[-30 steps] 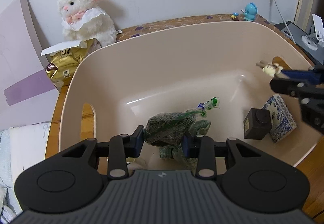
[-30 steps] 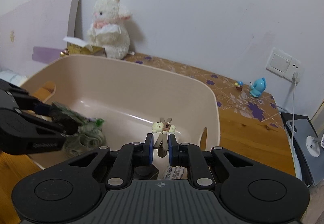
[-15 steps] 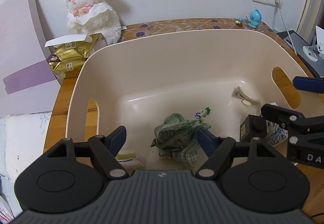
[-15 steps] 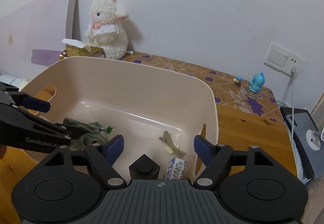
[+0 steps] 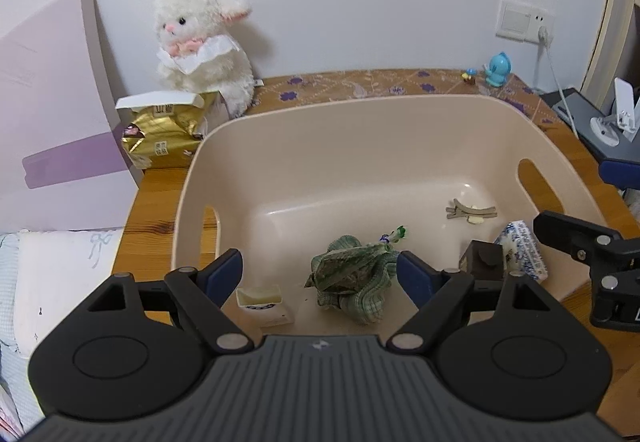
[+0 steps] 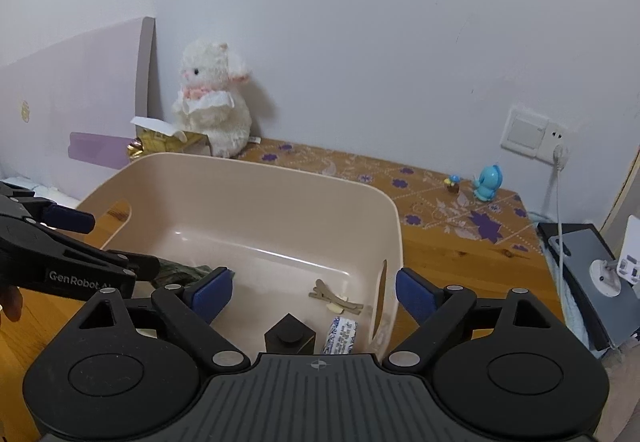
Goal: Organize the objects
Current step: 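Grasp the small dark box with left tool while right tool grasps the orange cloth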
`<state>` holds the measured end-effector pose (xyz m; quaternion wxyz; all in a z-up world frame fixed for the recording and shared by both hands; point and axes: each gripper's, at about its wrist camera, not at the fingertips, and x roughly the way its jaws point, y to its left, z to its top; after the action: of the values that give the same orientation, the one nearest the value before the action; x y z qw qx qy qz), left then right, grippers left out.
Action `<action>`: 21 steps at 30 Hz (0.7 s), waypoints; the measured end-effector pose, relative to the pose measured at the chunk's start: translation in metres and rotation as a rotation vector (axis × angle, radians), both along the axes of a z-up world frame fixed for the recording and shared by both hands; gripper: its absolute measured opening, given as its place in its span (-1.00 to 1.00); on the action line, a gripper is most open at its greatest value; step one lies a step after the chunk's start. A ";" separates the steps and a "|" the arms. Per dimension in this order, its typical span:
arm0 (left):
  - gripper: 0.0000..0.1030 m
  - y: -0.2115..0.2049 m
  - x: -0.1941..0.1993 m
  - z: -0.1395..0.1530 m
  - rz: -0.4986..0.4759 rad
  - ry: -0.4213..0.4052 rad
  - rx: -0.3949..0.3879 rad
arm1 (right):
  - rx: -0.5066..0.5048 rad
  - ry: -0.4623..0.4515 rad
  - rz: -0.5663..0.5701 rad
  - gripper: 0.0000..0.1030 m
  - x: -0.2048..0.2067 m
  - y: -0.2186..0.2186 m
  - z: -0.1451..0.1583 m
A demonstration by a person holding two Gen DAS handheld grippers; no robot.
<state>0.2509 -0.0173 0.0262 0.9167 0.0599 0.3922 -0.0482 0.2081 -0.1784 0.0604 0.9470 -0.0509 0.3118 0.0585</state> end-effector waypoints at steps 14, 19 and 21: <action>0.65 0.001 -0.065 0.028 -0.009 -0.055 -0.019 | -0.017 -0.066 -0.010 0.85 -0.062 -0.002 0.025; 0.65 -0.006 -0.088 0.024 -0.022 -0.048 -0.016 | -0.017 -0.058 -0.020 0.87 -0.082 -0.008 0.023; 0.65 -0.008 -0.097 0.020 -0.024 -0.041 -0.024 | -0.021 -0.050 -0.023 0.89 -0.089 -0.010 0.021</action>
<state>0.1542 -0.0251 0.0466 0.9244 0.0547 0.3721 -0.0628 0.1190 -0.1882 0.0815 0.9545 -0.0586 0.2893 0.0432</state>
